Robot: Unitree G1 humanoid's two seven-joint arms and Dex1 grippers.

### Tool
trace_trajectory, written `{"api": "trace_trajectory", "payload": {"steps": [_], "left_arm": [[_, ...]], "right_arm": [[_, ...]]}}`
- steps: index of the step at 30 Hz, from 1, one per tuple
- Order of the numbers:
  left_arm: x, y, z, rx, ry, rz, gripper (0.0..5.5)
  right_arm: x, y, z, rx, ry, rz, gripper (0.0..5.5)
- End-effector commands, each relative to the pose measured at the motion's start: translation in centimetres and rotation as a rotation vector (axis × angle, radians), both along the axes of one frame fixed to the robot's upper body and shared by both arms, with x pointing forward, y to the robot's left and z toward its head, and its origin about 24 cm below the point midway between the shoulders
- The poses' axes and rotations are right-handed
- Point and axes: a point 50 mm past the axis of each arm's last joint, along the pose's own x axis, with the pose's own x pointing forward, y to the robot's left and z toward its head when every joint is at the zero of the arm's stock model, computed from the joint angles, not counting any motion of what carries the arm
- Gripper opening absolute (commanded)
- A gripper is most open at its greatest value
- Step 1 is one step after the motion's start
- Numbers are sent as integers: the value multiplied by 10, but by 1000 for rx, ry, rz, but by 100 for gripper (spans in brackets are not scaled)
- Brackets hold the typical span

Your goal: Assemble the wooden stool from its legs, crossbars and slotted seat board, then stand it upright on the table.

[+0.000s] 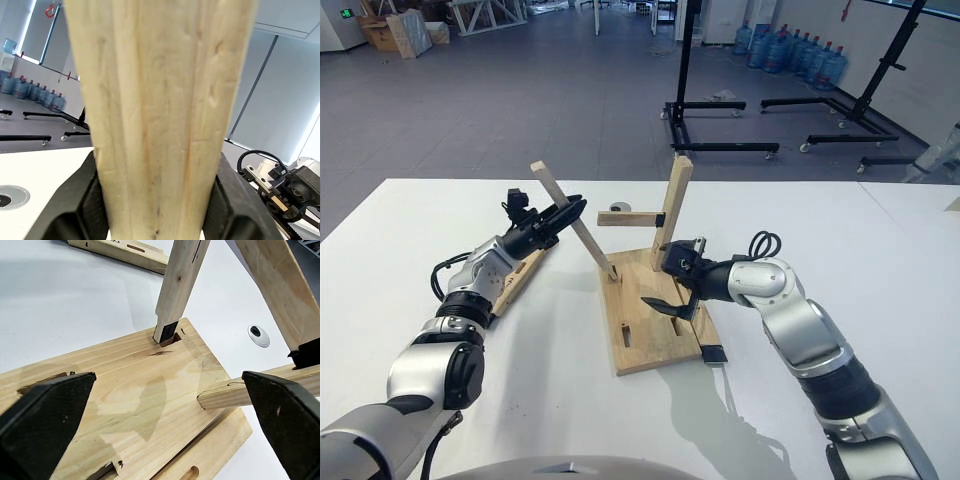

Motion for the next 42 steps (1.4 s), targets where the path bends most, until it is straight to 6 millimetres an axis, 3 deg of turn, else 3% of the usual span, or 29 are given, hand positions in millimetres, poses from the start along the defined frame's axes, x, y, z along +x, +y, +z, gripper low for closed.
{"api": "trace_trajectory", "payload": {"steps": [1, 11, 17, 29, 42], "left_arm": [[4, -1, 3, 54, -22, 5, 202], [0, -7, -3, 143, -46, -75, 202], [-5, -11, -7, 288, -97, -168, 202], [6, 8, 35, 227, -113, -217, 202], [13, 8, 36, 319, -114, -215, 202]], "right_arm": [[4, 4, 4, -1, -18, 14, 540], [2, 6, 3, 4, -6, 28, 540], [0, 9, 1, 9, 3, 39, 540], [-3, 13, -2, 23, 13, 46, 540], [-3, 19, -4, 31, 15, 62, 540]]}}
